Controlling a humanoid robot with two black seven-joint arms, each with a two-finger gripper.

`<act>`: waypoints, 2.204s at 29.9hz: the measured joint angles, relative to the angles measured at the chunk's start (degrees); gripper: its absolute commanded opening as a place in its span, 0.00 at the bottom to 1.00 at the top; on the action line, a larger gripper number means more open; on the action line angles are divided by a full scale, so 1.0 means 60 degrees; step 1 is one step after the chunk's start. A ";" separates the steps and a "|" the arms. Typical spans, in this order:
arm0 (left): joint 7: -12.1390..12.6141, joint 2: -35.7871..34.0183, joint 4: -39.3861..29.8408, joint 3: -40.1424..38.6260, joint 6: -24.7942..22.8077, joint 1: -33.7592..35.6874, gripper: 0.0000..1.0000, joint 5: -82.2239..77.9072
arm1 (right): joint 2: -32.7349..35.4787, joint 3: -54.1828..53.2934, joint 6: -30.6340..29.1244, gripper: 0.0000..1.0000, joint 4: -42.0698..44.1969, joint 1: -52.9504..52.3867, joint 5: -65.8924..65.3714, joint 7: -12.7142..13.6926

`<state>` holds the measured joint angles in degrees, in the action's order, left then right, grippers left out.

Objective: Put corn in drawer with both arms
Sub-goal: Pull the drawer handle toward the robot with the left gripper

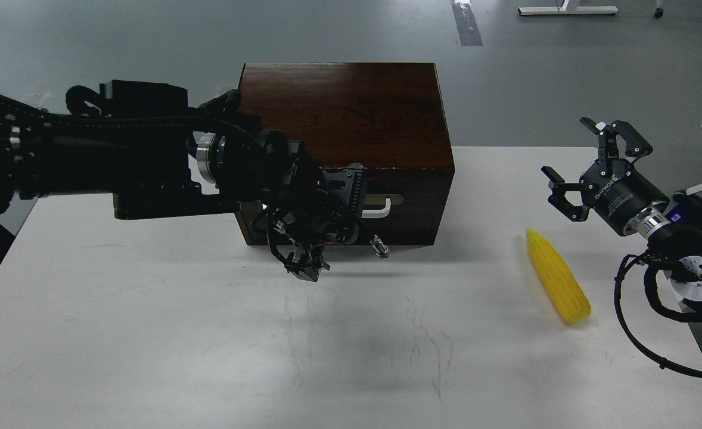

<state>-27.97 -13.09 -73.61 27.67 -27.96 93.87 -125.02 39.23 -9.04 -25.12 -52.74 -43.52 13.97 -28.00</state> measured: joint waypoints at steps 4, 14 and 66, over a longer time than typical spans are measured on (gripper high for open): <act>0.0000 0.0086 -0.0116 0.0068 -0.0012 0.0070 0.97 0.0001 | 0.0002 0.0000 0.0000 1.00 0.0011 0.0014 0.0000 0.0000; -0.0012 0.0380 -0.0449 0.0020 -0.0011 0.0330 0.97 0.0006 | -0.0057 -0.0016 0.0009 1.00 0.0017 0.0017 0.0000 0.0000; -0.0002 -0.0077 -0.2260 0.0035 -0.0005 0.0570 0.97 0.0025 | -0.0078 -0.0009 0.0012 1.00 0.0025 0.0090 0.0000 0.0000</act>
<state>-27.98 -13.55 -87.16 27.88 -27.99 97.29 -124.87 38.76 -9.09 -25.04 -52.59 -42.98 13.97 -28.00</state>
